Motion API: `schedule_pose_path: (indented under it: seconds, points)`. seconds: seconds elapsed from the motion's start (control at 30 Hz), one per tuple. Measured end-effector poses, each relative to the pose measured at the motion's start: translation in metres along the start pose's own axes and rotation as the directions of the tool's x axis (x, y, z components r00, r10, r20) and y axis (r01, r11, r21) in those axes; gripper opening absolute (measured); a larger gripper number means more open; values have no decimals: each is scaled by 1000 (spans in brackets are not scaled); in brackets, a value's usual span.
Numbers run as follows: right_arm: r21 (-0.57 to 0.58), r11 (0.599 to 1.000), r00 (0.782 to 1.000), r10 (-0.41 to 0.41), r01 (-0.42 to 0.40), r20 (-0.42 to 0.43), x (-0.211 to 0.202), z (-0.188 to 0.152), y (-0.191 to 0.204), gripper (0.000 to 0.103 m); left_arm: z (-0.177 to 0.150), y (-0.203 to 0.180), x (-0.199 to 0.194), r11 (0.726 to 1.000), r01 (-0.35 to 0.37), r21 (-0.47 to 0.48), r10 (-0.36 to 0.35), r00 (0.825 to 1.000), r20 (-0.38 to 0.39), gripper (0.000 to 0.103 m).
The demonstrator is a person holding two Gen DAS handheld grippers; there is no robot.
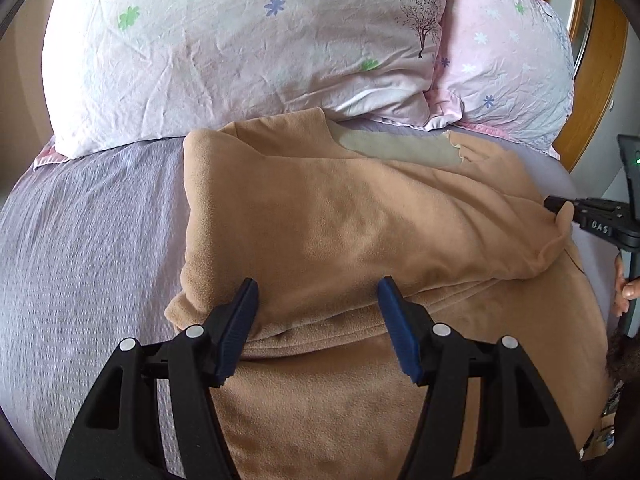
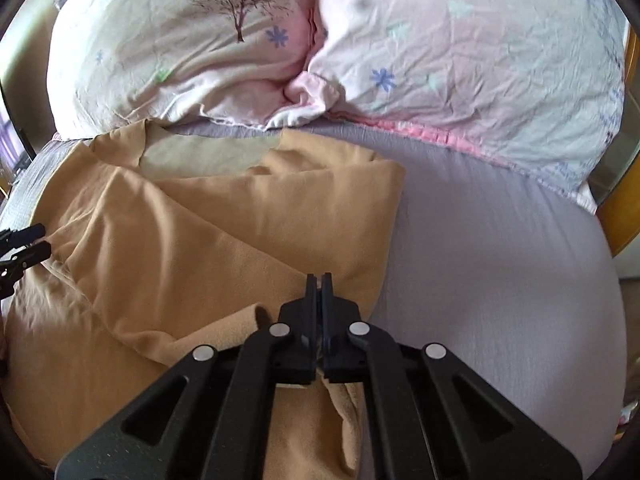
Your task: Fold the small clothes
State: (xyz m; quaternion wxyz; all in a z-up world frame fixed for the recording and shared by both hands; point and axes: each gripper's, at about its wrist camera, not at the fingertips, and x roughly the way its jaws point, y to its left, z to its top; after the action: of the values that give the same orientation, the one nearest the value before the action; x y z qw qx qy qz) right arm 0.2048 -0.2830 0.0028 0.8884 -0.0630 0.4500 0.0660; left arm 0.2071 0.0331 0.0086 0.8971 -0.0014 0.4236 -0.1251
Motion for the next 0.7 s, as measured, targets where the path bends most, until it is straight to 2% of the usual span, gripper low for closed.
schedule_pose_path:
  seconds: [0.07,0.17,0.2,0.23,0.27,0.3,0.33,0.4,0.47,0.5,0.53,0.63,0.67,0.7]
  points:
    - [4,999,997,-38,38,64,-12,7,-1,1,0,-1,0,1000,-4,3,4,1000,2,64]
    - [46,997,977,-66,58,204,-27,28,-9,1,0,-2,2,1000,-8,-2,8,1000,6,67]
    - [44,998,978,-62,54,200,-23,33,-9,2,0,-3,3,1000,-12,2,12,1000,8,69]
    - [38,998,986,-55,49,160,-13,38,-10,2,-1,-6,3,1000,-20,12,20,1000,11,70]
    - [52,997,992,-62,56,106,-2,39,-12,7,-2,-7,3,999,-25,21,25,1000,13,71]
    - [79,996,994,-55,48,89,1,37,-15,12,-3,-9,2,999,-30,28,29,999,15,71]
    - [103,994,995,-41,31,96,0,34,-19,15,-3,-8,1,999,-27,27,27,999,19,71]
    - [152,988,991,8,-29,134,-13,21,-25,29,-3,-5,-2,1000,-5,5,5,1000,31,71]
    - [153,985,988,58,-79,141,-20,6,-23,30,-2,-1,-4,1000,13,-19,-12,999,39,71]
    - [147,986,990,61,-79,127,-21,1,-21,31,-2,-1,-5,1000,18,-26,-17,999,46,71]
    - [150,987,994,51,-66,101,-19,-6,-18,31,-3,-1,-9,999,21,-33,-19,998,58,71]
    - [182,978,993,84,-98,84,-18,-19,-16,31,-8,2,-34,997,40,-63,-33,993,109,71]
    - [182,979,994,84,-96,72,-15,-22,-15,26,-12,4,-49,996,51,-72,-41,990,134,71]
    - [171,981,995,84,-92,53,-11,-24,-12,2,-16,6,-61,995,60,-79,-48,987,152,77]
